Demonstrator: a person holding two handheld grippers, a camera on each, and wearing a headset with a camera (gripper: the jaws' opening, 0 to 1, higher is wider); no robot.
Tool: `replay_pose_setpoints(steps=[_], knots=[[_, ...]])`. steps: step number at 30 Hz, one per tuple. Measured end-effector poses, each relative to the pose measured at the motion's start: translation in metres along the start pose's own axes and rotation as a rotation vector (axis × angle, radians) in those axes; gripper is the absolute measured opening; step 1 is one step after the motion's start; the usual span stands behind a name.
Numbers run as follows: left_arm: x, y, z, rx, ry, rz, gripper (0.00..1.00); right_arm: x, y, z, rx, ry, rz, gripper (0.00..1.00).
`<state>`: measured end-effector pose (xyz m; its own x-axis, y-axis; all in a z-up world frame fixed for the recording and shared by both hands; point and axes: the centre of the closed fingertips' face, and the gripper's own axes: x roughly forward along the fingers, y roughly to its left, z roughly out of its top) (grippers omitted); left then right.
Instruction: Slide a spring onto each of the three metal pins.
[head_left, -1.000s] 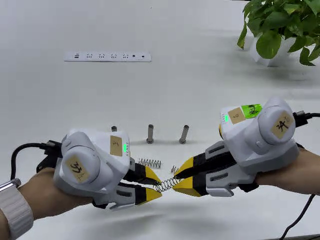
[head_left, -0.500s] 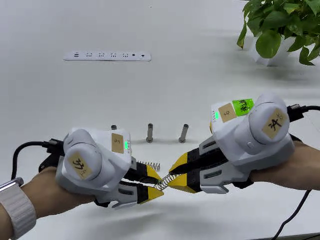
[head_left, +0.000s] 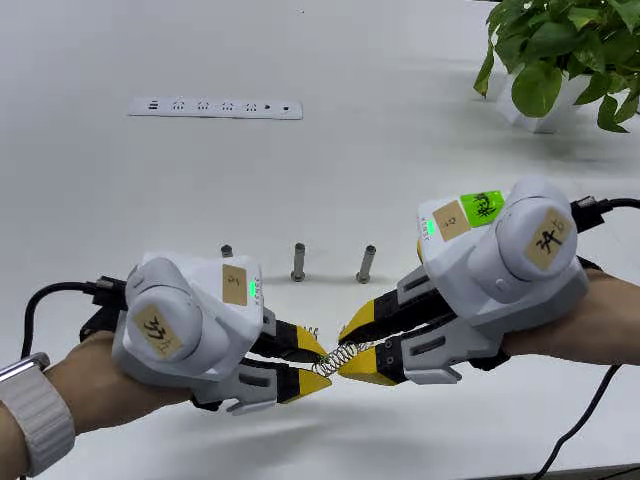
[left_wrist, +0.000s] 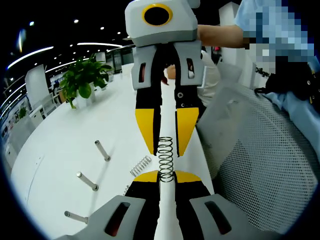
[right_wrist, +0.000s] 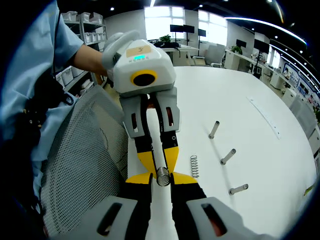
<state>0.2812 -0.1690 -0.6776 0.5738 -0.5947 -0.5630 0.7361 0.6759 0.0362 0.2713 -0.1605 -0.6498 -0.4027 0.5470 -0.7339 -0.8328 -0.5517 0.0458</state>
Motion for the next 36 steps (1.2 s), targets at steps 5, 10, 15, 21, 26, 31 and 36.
replay_pose_setpoints(steps=[5,10,15,21,26,31,36], knots=[[0.0016,0.0011,0.0055,0.007,-0.017,0.006,0.09,0.0028,-0.0013,-0.0019,-0.005,0.019,0.015,0.14],[0.0016,0.0011,0.0114,0.017,-0.033,0.011,0.09,0.0048,-0.0023,-0.0036,-0.008,0.028,0.022,0.13],[0.0017,0.0006,0.0101,0.025,-0.025,0.006,0.09,0.0058,-0.0013,-0.005,-0.007,0.036,0.03,0.13],[0.0024,-0.0018,0.0091,0.022,-0.026,0.002,0.09,0.0066,0.0011,-0.0063,-0.005,0.044,0.04,0.12],[0.004,-0.0027,0.0077,0.017,-0.022,0.004,0.1,0.0081,0.0013,-0.0086,-0.007,0.056,0.037,0.12],[0.0035,-0.0027,0.0075,0.011,-0.028,0.01,0.1,0.0081,0.0005,-0.0085,-0.004,0.061,0.038,0.12],[-0.0001,-0.001,0.0069,-0.016,-0.044,0.029,0.11,0.008,-0.0003,-0.0061,-0.009,0.059,0.039,0.12]])
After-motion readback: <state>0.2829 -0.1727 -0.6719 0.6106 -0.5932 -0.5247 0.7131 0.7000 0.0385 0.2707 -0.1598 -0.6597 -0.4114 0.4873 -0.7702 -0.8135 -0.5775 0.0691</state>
